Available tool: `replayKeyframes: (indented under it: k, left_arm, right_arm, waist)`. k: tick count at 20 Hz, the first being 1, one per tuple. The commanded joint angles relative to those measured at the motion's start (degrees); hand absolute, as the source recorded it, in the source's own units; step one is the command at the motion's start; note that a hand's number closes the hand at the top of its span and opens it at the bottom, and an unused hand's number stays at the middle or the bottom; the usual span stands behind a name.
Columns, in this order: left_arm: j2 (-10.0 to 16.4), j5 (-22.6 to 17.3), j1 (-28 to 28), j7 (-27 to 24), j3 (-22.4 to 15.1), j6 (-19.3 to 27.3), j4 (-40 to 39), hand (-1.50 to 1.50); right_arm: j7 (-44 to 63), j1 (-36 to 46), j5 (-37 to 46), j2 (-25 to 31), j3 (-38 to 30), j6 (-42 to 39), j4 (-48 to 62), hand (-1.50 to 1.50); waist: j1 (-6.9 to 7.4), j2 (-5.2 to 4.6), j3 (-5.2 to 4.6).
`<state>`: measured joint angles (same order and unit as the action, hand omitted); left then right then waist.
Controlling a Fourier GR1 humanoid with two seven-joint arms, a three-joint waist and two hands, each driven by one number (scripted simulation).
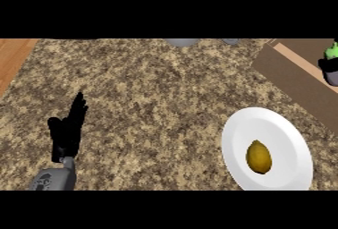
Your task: Pick the eggplant from the plate and place it in the cardboard box
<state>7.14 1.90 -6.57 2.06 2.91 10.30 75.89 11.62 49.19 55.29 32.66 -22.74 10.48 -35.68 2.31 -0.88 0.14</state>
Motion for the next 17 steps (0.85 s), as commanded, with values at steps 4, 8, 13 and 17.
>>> replayKeyframes:
  k: [4,8,13,17]
  left_arm:
    - [-0.94,0.45,-0.81,0.74,-0.78,0.37,0.14,0.0]
    - [-0.4,0.61,-1.56,0.44,0.07,0.69,-1.08,0.0]
    - [1.14,-1.26,-1.37,-0.44,2.25,-0.71,-1.28,0.0]
    - [-1.02,0.87,0.85,0.4,-0.35,1.21,1.2,0.0]
  right_arm:
    - [-12.15,4.2,-7.67,2.71,-7.49,2.35,12.18,-1.5]
    - [-22.65,3.13,-14.33,2.34,-12.16,2.42,11.42,-1.5]
    - [-29.63,2.72,-25.01,1.73,-20.54,-2.23,12.15,-1.5]
    - [-30.8,1.31,-29.39,6.29,-24.73,-3.88,14.27,-1.5]
  waist:
    - [0.84,-0.4,0.1]
    - [-0.35,-0.12,0.08]
    - [-0.89,0.18,0.05]
    - [-0.93,0.36,0.02]
